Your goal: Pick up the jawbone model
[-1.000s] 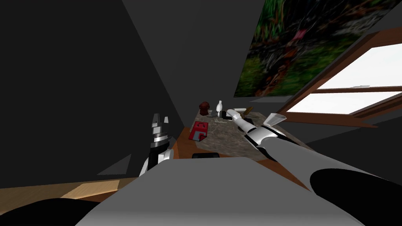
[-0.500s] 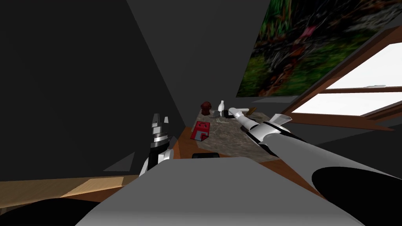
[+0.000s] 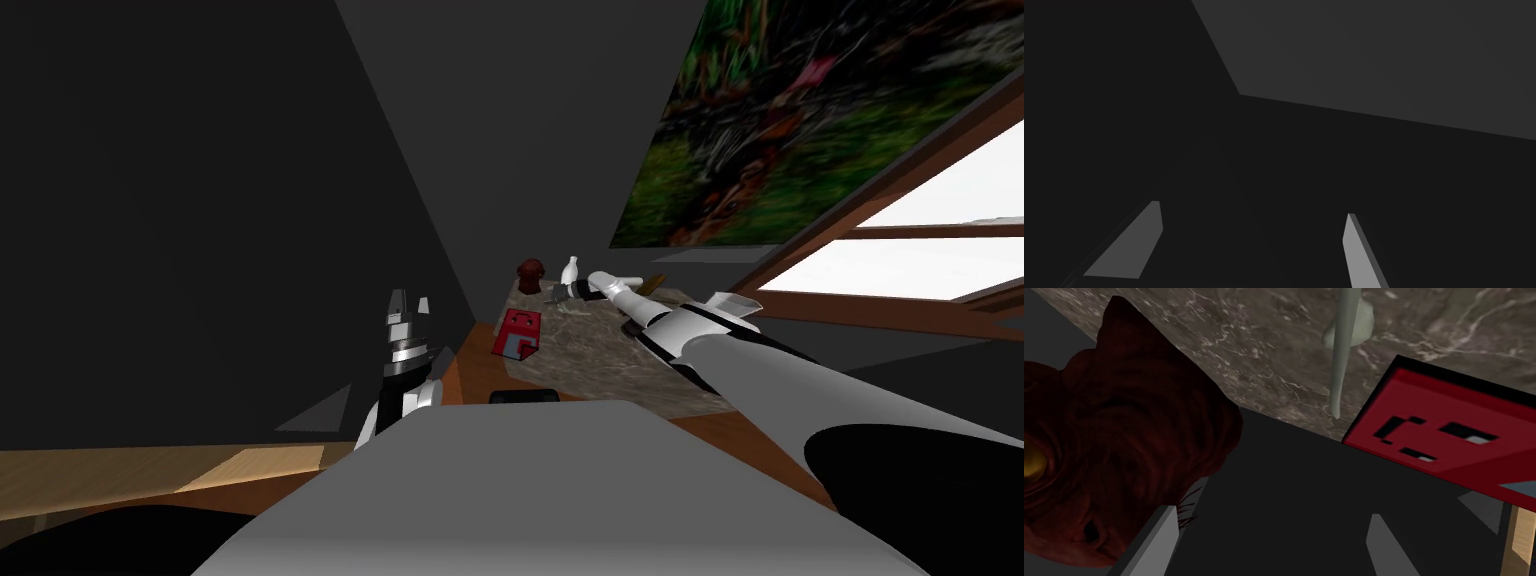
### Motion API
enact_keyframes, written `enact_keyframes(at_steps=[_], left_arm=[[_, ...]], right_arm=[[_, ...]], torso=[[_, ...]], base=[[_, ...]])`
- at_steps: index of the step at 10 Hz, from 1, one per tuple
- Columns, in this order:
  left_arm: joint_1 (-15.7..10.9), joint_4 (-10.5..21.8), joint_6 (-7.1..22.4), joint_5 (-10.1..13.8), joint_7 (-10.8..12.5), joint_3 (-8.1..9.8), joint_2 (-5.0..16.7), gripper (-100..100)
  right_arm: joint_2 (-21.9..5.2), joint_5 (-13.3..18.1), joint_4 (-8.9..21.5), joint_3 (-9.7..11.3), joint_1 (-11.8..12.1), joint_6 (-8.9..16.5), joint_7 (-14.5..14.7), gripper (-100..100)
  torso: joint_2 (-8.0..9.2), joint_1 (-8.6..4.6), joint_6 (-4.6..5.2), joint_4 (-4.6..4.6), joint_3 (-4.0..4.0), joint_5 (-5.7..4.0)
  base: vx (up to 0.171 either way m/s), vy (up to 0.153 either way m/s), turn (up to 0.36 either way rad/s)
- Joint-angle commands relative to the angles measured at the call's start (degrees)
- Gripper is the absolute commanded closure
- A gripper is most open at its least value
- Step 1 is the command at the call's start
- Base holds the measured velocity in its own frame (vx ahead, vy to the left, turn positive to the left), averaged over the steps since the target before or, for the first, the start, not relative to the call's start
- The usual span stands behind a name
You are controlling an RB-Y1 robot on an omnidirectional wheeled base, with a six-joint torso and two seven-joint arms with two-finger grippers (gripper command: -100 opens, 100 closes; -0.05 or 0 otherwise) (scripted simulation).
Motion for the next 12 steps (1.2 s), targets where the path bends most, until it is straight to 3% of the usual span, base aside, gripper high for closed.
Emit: enact_keyframes(at_steps=[1, 2, 3, 5, 6, 7, 9, 10, 12], left_arm=[[0.0, 0.0, 0.0, 0.0, 0.0, 0.0, 0.0, 0], [0.0, 0.0, 0.0, 0.0, 0.0, 0.0, 0.0, 0], [0.0, 0.0, 0.0, 0.0, 0.0, 0.0, 0.0, 0], [0.0, 0.0, 0.0, 0.0, 0.0, 0.0, 0.0, 0], [0.0, 0.0, 0.0, 0.0, 0.0, 0.0, 0.0, 0], [0.0, 0.0, 0.0, 0.0, 0.0, 0.0, 0.0, 0], [0.0, 0.0, 0.0, 0.0, 0.0, 0.0, 0.0, 0], [0.0, 0.0, 0.0, 0.0, 0.0, 0.0, 0.0, 0], [0.0, 0.0, 0.0, 0.0, 0.0, 0.0, 0.0, 0]], right_arm=[[0.2, 0.0, 2.9, 0.0, -0.6, -0.4, 0.8, -100], [-1.4, 1.8, 6.2, 1.9, -1.3, -1.4, 0.5, -100], [-1.4, 1.8, 4.5, 1.9, -1.3, -1.4, 0.5, -100], [-1.4, 1.8, 6.5, 1.9, -1.3, -1.4, 0.5, -100], [-3.0, 3.4, 8.4, 3.7, -1.9, -2.4, 0.3, -100], [-3.0, 3.4, 8.0, 3.7, -1.9, -2.4, 0.3, -100], [-5.8, 6.2, 11.6, 7.0, -2.6, -4.1, -0.1, -100], [-5.8, 6.2, 9.0, 7.0, -2.6, -4.1, -0.1, -100], [-5.8, 6.2, 11.5, 7.0, -2.6, -4.1, -0.1, -100]], torso=[[0.0, 0.0, 0.0, 0.0, 0.0, 0.0], [0.01, -0.11, 0.02, 0.0, 0.01, -0.03], [0.02, -0.09, 0.04, 0.0, 0.01, -0.04], [0.0, -0.06, 0.01, 0.0, 0.0, -0.02], [0.02, -0.11, 0.02, 0.0, 0.01, -0.03], [0.01, -0.07, 0.02, 0.0, 0.01, -0.03], [-0.04, 0.08, 0.01, -0.01, -0.02, 0.01], [-0.05, 0.13, 0.03, -0.01, -0.03, 0.02], [-0.01, -0.03, 0.0, -0.01, -0.01, -0.01]], base=[[0.0, 0.0, 0.0], [0.008, 0.031, 0.056], [0.008, 0.034, 0.007], [0.001, 0.012, 0.003], [0.005, 0.028, 0.054], [0.01, 0.041, 0.015], [0.024, 0.076, 0.044], [0.021, 0.057, -0.001], [-0.002, 0.007, 0.006]])
